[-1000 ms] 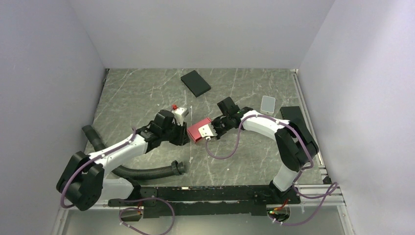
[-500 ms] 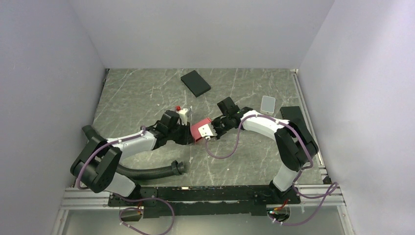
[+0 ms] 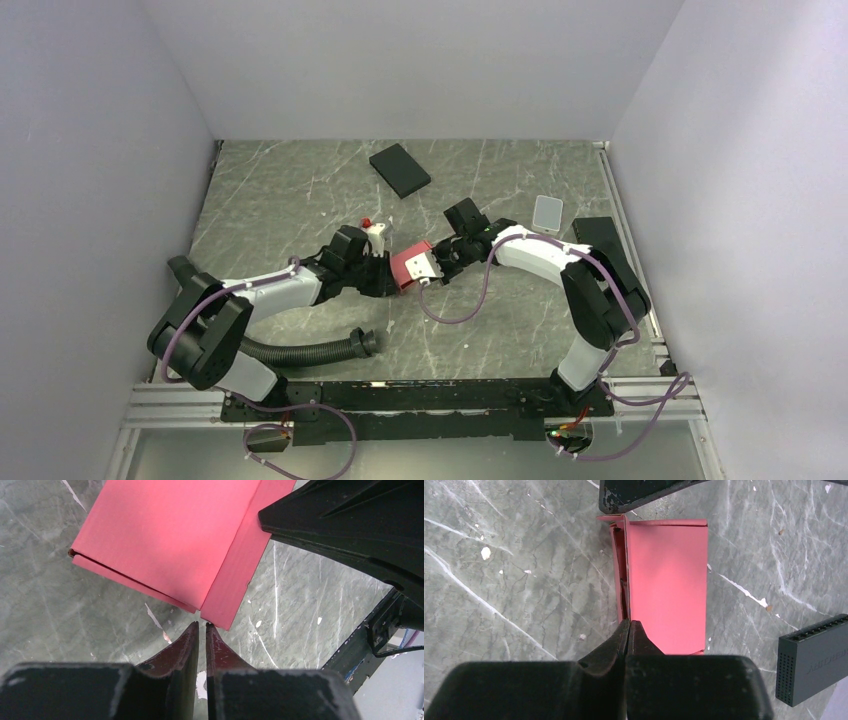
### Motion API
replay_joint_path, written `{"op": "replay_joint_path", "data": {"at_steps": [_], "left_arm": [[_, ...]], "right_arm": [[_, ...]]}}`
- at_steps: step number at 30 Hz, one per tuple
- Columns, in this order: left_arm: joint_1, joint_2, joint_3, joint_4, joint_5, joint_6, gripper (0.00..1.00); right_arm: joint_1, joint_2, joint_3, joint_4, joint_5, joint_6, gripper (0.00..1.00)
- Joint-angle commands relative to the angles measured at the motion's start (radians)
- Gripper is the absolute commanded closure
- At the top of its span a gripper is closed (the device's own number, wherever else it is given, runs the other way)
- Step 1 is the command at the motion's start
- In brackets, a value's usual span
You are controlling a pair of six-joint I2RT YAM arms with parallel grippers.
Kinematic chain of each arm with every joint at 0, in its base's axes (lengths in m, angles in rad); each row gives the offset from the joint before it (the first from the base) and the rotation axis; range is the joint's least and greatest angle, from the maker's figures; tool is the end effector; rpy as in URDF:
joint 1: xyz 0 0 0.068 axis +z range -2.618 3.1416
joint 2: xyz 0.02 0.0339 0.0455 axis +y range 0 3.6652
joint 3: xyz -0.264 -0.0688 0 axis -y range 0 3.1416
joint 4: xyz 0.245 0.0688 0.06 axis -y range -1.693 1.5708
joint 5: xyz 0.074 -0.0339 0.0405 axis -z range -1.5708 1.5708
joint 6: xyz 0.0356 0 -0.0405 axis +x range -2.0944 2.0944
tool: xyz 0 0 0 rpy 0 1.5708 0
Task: Fold the paper box
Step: Close the paper box at the center of the board.
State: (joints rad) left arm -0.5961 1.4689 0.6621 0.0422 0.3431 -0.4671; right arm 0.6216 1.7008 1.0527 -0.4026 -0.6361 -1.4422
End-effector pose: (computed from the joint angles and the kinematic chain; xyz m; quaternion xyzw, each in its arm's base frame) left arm 0.2279 -0.1691 0.1663 0.1252 0.9001 -0.3313 0.2536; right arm 0.2615 0.2133 0.1861 -0.8291 0.4021 0.1797 0.3445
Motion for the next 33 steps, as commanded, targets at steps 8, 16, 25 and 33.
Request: {"op": "replay_joint_path", "data": {"at_steps": [8, 16, 25, 33], "left_arm": [[0.002, 0.007, 0.026, 0.062, 0.032, -0.031, 0.85], [0.002, 0.01, 0.025, 0.035, 0.033, -0.018, 0.85], [0.002, 0.019, 0.028, 0.013, 0.024, -0.007, 0.85], [0.002, 0.029, 0.027, 0.016, 0.027, -0.009, 0.85]], "right_arm": [[0.004, 0.005, 0.001, -0.022, -0.036, 0.004, 1.0], [0.004, 0.007, -0.023, -0.013, -0.015, -0.015, 1.0], [0.009, 0.011, -0.033, -0.005, -0.004, -0.023, 1.0], [0.01, 0.014, -0.045, 0.01, -0.003, -0.018, 1.0]]}}
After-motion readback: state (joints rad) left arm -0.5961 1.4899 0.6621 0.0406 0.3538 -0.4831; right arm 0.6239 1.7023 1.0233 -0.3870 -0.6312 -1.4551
